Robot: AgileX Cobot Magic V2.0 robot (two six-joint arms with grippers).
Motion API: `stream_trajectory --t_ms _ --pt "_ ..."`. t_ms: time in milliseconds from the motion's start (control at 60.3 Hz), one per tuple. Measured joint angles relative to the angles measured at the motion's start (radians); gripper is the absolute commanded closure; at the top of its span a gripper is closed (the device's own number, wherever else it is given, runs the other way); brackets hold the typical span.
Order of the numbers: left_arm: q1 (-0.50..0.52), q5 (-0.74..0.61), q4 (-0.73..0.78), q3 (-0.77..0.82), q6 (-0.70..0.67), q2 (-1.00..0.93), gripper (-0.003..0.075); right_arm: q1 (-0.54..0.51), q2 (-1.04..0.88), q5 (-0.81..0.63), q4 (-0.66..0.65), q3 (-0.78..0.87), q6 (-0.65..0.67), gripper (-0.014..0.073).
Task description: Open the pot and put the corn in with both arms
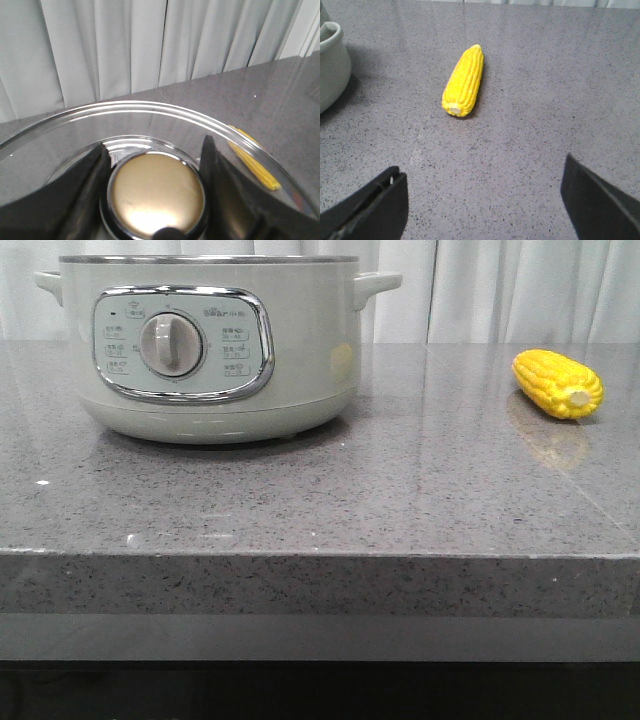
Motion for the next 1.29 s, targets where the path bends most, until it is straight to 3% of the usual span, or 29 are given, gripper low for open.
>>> stream_trajectory --t_ms 149,448,663,1294 --pt "0.025 0.027 0.019 0.136 -0.005 -0.139 0.0491 0.000 0.000 0.000 0.000 0.000 0.000 -0.0040" --pt "0.178 0.057 0.039 0.455 -0.031 -0.435 0.0491 0.029 0.010 0.031 0.012 -0.005 0.000 -0.0040" --pt "0.187 0.092 0.036 0.600 -0.035 -0.608 0.0491 0.068 0.145 0.081 0.021 -0.088 0.000 -0.0040" --pt "0.189 0.093 0.034 0.628 -0.035 -0.665 0.0491 0.074 0.863 0.247 0.084 -0.581 0.000 -0.0040"
